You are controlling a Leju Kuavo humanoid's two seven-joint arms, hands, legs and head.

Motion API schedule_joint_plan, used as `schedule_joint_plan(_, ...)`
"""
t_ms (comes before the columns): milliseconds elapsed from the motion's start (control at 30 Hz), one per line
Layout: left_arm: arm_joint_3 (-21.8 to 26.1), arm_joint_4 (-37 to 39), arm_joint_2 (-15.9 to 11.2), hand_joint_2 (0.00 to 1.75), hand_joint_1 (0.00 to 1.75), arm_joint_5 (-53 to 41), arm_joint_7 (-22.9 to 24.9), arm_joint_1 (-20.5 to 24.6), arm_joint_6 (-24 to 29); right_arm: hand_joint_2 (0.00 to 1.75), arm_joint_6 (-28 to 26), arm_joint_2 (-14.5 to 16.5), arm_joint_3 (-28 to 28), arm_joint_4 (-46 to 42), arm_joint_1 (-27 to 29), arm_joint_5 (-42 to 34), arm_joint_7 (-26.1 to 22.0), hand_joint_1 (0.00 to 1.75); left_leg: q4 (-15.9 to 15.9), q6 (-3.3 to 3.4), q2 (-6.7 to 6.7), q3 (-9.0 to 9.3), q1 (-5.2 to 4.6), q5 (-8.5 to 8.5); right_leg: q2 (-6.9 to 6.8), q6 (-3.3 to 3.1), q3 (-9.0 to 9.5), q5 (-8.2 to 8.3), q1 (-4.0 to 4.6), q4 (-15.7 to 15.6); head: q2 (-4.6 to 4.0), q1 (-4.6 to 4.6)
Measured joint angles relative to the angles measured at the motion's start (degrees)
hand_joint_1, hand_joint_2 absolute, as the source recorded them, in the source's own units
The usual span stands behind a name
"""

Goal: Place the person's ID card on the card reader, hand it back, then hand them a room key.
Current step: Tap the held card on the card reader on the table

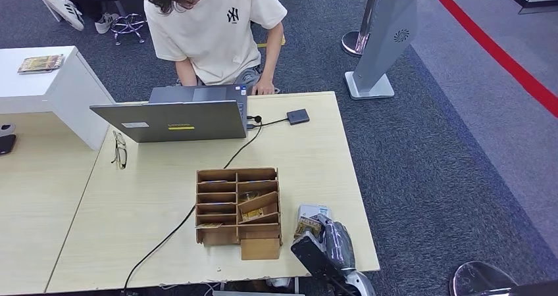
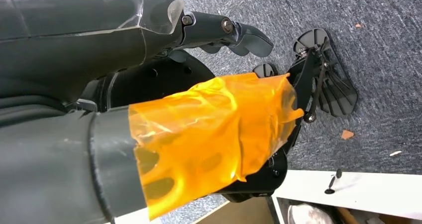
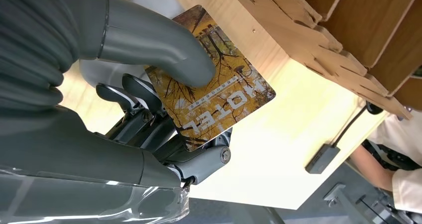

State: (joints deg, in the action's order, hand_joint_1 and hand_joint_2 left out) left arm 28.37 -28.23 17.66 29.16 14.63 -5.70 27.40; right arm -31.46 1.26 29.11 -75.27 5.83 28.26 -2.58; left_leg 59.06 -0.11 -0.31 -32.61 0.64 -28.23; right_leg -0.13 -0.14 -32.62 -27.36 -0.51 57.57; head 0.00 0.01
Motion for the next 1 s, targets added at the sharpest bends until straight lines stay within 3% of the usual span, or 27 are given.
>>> schedule_joint_plan(1000, -2.5, -3.1, 0.0, 0.0, 0.0, 0.7, 1.6, -1.4, 1.2, 1.75, 0.9, 0.2, 0.2, 3.9, -2.7, 10.8, 5.4, 1.75, 0.0, 0.0, 0.01, 0.07, 0.0, 0.0, 0.01, 0.0, 0.04, 0.0, 0.0, 0.0, 0.0, -0.01)
